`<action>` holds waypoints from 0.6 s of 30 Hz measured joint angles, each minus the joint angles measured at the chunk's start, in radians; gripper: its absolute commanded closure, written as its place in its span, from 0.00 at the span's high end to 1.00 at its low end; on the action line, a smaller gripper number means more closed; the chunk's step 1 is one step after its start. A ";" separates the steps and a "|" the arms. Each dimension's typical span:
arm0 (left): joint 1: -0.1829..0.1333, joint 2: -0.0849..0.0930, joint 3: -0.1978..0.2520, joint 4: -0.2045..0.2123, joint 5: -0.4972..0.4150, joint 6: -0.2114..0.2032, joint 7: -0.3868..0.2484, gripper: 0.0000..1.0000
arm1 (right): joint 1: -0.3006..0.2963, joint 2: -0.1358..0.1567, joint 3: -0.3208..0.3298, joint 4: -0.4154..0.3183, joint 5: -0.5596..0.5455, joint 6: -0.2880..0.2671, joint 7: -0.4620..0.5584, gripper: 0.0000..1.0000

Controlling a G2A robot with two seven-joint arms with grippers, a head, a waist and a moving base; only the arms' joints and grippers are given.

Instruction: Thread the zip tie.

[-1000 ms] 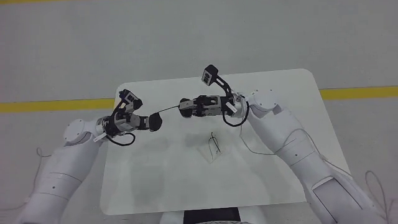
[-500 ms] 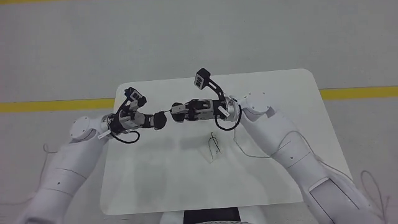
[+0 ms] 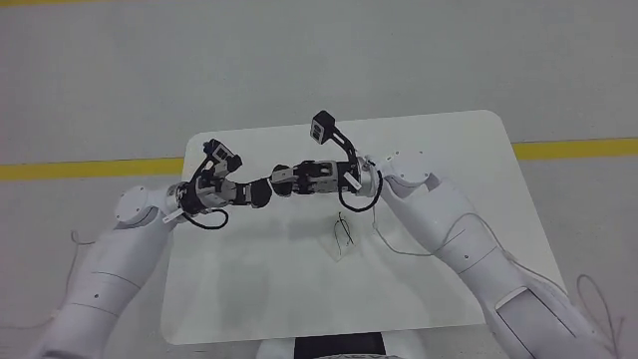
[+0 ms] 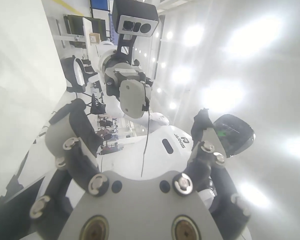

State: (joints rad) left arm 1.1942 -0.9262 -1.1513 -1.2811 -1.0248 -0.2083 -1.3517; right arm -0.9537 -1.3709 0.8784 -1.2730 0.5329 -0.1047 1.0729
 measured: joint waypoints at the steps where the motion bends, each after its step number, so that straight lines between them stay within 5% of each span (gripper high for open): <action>1: 0.000 0.000 -0.001 -0.001 0.002 0.001 -0.002 0.79 | 0.002 0.000 -0.002 -0.001 -0.011 0.005 -0.003 0.00; 3: 0.001 -0.001 -0.002 -0.002 0.004 0.003 -0.003 0.46 | 0.004 0.001 -0.003 -0.002 -0.026 0.011 -0.007 0.00; 6: 0.003 -0.002 -0.004 -0.002 0.007 0.006 -0.006 0.33 | 0.007 0.003 -0.003 -0.005 -0.042 0.020 -0.010 0.00; 18: 0.002 -0.006 -0.002 -0.002 0.030 0.023 -0.015 0.20 | 0.016 0.008 -0.003 -0.009 -0.096 0.052 -0.011 0.00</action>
State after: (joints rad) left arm 1.1960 -0.9320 -1.1534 -1.2831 -0.9945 -0.1857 -1.3664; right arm -0.9382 -1.3627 0.8752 -1.2820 0.4372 -0.0529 1.0621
